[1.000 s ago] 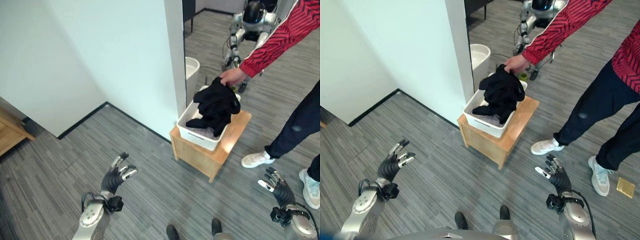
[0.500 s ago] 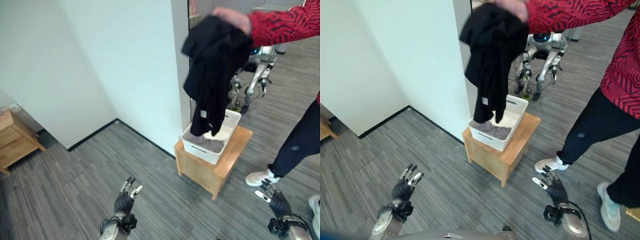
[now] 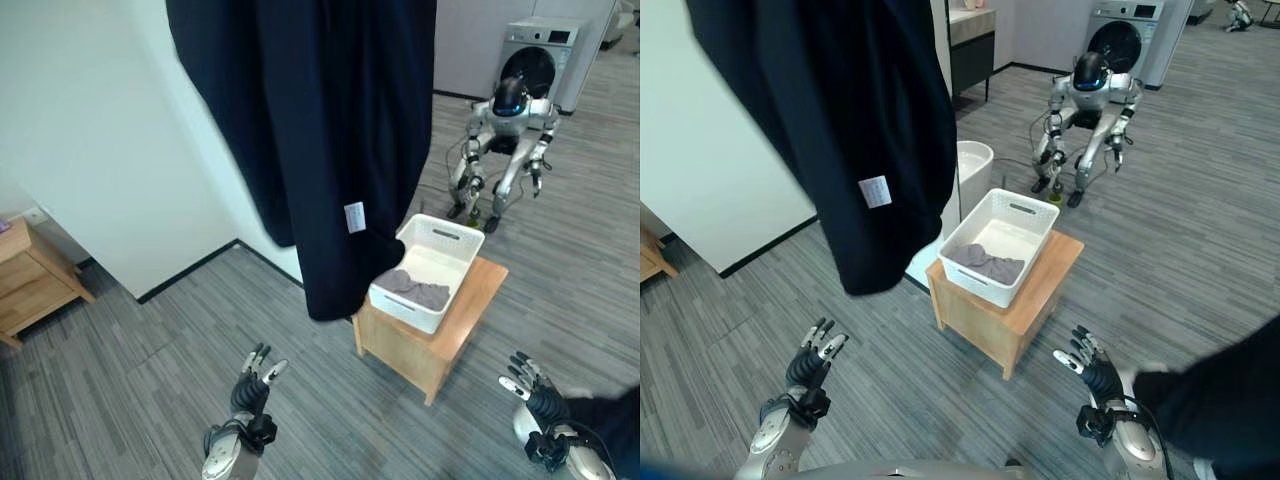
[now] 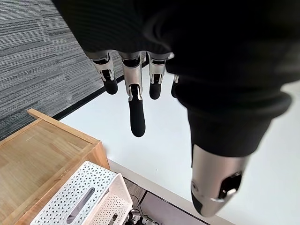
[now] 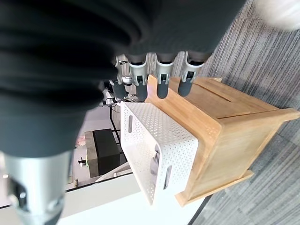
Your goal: Pick up bed clothes into laundry basket.
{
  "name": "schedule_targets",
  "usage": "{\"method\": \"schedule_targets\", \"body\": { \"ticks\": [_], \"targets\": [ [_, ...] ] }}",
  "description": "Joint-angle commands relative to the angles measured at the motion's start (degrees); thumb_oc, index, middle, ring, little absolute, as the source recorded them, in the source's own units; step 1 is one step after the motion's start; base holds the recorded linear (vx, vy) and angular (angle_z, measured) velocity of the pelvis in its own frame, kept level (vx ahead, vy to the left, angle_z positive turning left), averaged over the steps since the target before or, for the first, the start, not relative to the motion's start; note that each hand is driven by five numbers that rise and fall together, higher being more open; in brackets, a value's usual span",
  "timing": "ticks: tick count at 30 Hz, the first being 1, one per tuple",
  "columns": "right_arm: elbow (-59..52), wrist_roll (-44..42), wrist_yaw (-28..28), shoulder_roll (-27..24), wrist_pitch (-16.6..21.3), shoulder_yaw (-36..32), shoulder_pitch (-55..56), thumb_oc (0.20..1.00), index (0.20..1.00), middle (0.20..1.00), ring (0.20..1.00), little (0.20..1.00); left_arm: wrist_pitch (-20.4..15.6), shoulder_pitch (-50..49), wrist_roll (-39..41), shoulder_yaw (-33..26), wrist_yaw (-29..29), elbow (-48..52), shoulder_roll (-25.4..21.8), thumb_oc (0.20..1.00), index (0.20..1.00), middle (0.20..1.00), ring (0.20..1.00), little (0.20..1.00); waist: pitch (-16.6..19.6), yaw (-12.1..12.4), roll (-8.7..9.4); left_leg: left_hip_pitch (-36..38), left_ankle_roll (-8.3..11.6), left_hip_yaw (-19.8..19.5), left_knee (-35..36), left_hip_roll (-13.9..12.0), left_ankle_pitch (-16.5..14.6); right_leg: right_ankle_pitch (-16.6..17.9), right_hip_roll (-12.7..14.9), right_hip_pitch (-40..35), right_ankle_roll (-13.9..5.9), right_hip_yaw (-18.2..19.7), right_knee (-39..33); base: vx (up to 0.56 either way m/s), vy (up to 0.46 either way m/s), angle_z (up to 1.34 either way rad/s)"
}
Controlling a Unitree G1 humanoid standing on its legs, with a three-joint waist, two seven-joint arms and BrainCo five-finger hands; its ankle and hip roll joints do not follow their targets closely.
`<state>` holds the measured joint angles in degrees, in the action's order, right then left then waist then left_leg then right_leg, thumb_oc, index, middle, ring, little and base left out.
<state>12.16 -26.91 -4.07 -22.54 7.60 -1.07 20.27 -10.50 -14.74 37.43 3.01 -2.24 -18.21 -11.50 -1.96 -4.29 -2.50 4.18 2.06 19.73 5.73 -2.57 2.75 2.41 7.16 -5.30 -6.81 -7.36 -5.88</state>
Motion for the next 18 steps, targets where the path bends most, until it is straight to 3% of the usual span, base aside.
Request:
{"method": "schedule_targets", "body": {
  "ticks": [1,6,12,18],
  "targets": [
    [-1.6,-0.4,0.4,0.0,2.0,0.3,-4.3,1.000,1.000,1.000,1.000,1.000,-2.7,5.7,-0.7,-1.2,0.4,1.3,-2.8,1.000,1.000,1.000,1.000,1.000,-1.8,1.1,1.32,1.2,4.01,-1.7,-0.7,-5.8,1.6,-1.4,3.5,1.3,-1.95,-3.3,6.1,0.00,0.000,0.00],
    [-1.9,0.3,-0.1,-0.4,1.9,1.0,-4.3,1.000,1.000,1.000,1.000,1.000,-2.7,5.2,-0.7,-1.6,0.4,1.4,-2.9,1.000,1.000,1.000,1.000,1.000,-1.7,1.4,1.48,1.0,3.93,-2.2,-0.7,-5.6,1.4,-1.3,3.7,1.2,-2.08,-3.6,6.2,0.00,0.000,0.00],
    [-4.2,3.4,-4.5,-3.5,2.6,4.8,-4.1,1.000,1.000,1.000,1.000,1.000,-3.2,4.2,-0.6,-2.8,-0.7,1.8,-3.0,1.000,1.000,1.000,1.000,1.000,-1.8,2.4,1.83,0.5,3.67,-3.2,-0.7,-5.2,1.4,-1.3,4.3,1.3,-2.20,-4.2,6.9,-0.02,0.008,0.02],
    [-3.4,0.1,-6.4,-2.8,2.6,5.8,-3.0,1.000,1.000,1.000,1.000,1.000,-3.9,3.0,-0.1,-4.4,-0.7,1.4,-2.5,1.000,1.000,1.000,1.000,1.000,-1.5,3.1,1.96,0.1,3.75,-4.5,-0.7,-4.9,1.6,-1.2,4.4,0.4,-2.30,-5.5,6.1,-0.03,0.003,0.16]
  ]
}}
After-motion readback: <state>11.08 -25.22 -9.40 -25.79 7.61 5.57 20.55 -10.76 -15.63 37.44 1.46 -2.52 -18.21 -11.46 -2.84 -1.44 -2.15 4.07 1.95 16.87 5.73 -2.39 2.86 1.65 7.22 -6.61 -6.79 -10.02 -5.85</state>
